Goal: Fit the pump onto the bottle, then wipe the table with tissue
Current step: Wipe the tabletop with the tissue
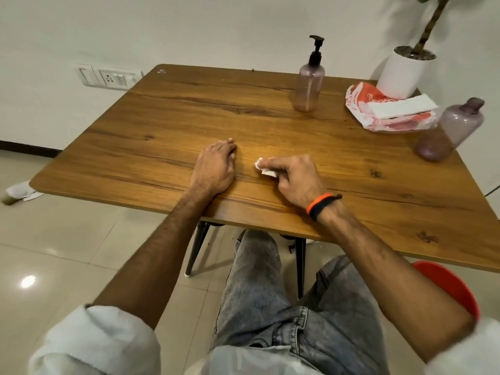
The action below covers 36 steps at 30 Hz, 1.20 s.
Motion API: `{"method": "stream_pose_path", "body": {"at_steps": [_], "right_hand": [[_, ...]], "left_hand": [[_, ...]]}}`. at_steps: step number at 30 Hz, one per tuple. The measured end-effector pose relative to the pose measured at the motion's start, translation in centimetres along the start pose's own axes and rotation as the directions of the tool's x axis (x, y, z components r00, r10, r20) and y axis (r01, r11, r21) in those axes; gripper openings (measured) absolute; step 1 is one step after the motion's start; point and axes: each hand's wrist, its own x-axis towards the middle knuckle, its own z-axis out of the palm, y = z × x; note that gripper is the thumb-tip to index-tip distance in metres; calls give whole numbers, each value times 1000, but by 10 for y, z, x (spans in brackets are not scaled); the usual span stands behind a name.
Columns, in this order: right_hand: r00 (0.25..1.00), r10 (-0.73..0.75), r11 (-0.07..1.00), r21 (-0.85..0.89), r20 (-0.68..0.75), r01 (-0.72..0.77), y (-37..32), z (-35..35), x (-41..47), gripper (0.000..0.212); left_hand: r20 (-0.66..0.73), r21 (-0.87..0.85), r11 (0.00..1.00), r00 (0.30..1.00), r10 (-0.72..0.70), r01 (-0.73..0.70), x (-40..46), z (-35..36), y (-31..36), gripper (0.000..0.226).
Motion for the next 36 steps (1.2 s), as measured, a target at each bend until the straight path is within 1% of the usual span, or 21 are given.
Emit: {"method": "stream_pose_path", "body": {"at_steps": [2, 5, 8, 11, 14, 15, 16, 18, 19, 21, 23, 25, 27, 31, 34, 36], "right_hand": [[996, 33, 995, -99, 83, -25, 6, 5, 15, 44], [988, 0, 988, -152, 153, 24, 3, 12, 14, 44], [967, -126, 987, -71, 220, 144, -11, 14, -7, 47], [916, -291, 956, 50, 278, 288, -27, 15, -37, 47], [866, -384, 924, 130, 322, 361, -34, 16, -62, 51], [862, -395, 918, 173, 319, 356, -33, 15, -67, 52], [873, -384, 917, 237, 300, 322, -32, 13, -69, 52], [929, -294, 911, 358, 224, 202, -27, 8, -66, 50], [959, -228, 914, 375, 166, 153, -23, 4, -62, 49], [995, -95, 951, 297, 28, 82, -8, -4, -47, 51], [997, 9, 989, 149, -73, 2, 11, -14, -31, 50], [993, 88, 996, 11, -85, -87, 27, -22, -17, 48], [993, 117, 990, -79, -34, -119, 37, -23, -11, 46], [996, 63, 988, -145, 64, -54, 31, -19, -22, 46], [990, -41, 994, -96, 136, 54, 16, -15, -48, 50], [981, -139, 988, -44, 138, 146, 5, -12, -71, 48]], "left_hand": [[3, 6, 1000, 1000, 0, 0, 0, 0, 1, 40], [10, -13, 1000, 1000, -9, 9, 0, 0, 1, 41], [2, -6, 1000, 1000, -9, 9, 0, 0, 1, 40], [-3, 1, 1000, 1000, -4, 4, 1, 1, 0, 40], [-11, 9, 1000, 1000, 3, -3, 1, 1, -1, 40], [-12, 10, 1000, 1000, 6, -6, 0, 1, -1, 40], [-12, 10, 1000, 1000, 9, -9, 0, 1, -1, 40], [-10, 10, 1000, 1000, 8, -7, 0, 0, -1, 40], [-8, 9, 1000, 1000, 5, -5, 0, 0, -1, 40], [2, 0, 1000, 1000, 9, -9, 0, 0, -1, 40], [10, -7, 1000, 1000, 19, -19, -1, -1, -1, 40], [10, -10, 1000, 1000, 26, -26, -1, -2, -1, 40], [15, -23, 999, 1000, 24, -23, -2, -2, -1, 40], [13, -32, 999, 1000, 20, -20, -2, -2, 0, 41], [9, -32, 999, 1000, 21, -21, -1, -1, -1, 40], [7, -34, 999, 1000, 19, -18, -1, -1, -1, 40]]}}
